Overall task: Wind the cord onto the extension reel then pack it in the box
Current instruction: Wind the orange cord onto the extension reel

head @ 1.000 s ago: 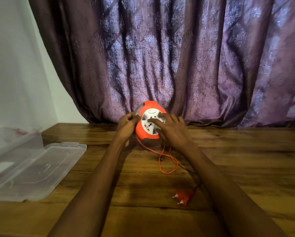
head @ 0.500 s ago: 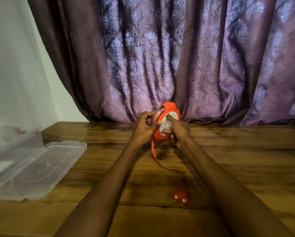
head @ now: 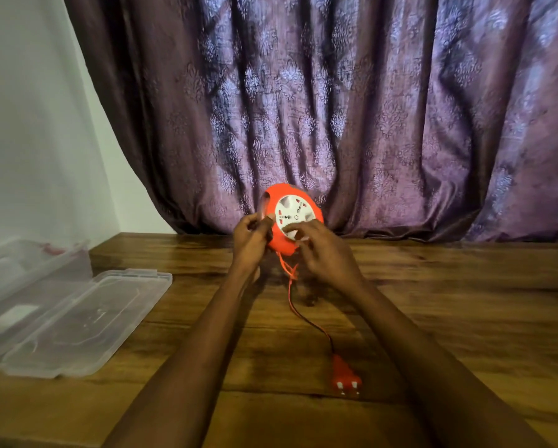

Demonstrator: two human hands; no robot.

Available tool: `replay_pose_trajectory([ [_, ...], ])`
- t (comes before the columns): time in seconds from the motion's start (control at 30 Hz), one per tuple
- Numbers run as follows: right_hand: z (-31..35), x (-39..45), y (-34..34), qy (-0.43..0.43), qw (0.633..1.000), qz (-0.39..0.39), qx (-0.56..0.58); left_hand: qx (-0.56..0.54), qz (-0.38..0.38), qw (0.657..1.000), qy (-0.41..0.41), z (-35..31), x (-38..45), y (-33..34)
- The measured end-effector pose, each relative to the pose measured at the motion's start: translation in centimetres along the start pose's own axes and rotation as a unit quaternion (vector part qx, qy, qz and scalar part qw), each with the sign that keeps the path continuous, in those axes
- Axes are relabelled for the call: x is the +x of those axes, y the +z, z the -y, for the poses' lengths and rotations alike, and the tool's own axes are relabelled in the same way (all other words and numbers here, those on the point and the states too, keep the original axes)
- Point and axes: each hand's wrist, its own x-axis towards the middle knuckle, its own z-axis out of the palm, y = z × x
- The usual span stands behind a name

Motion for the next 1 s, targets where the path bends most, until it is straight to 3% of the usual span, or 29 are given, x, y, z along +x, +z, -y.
replay_pose_trajectory([
  [0.1,0.9,0.2,0.2,-0.155,0.971,0.119,-0.138,-0.005,-0.002,1.000,-0.015,-0.6,0.4,-0.8],
  [0.27,0.0,-0.2,0.1,-0.186,0.964,0.029,-0.188,-0.015,-0.013,0.999,-0.041,-0.6,0.5,-1.7],
  [0.37,-1.3,-0.3,-1.1,-0.151,0.968,0.004,-0.199,-0.017,-0.021,0.998,-0.062,-0.9,0.8,-2.4],
  [0.47,-2.4,-0.5,-1.7,-0.110,0.972,0.031,-0.205,-0.058,-0.036,0.994,-0.087,-1.3,1.1,-3.0],
  [0.6,-3.0,-0.5,-1.2,-0.101,0.969,0.172,-0.145,-0.090,-0.068,0.990,-0.085,-1.7,1.6,-3.5],
  [0.77,-2.4,-0.9,0.2,0.045,0.944,0.323,-0.045,-0.095,-0.073,0.989,-0.089,-1.9,2.0,-4.3],
  [0.83,-2.2,-0.9,0.1,0.048,0.956,0.287,-0.033,-0.098,-0.064,0.989,-0.091,-1.7,1.9,-4.3],
  [0.93,-2.1,-0.4,-0.6,0.048,0.992,0.109,-0.045,-0.083,-0.043,0.992,-0.083,-1.5,1.7,-3.9],
  [1.0,-2.0,-0.1,-1.2,0.055,0.997,0.011,-0.061,-0.056,-0.020,0.995,-0.077,-1.4,1.4,-3.6],
])
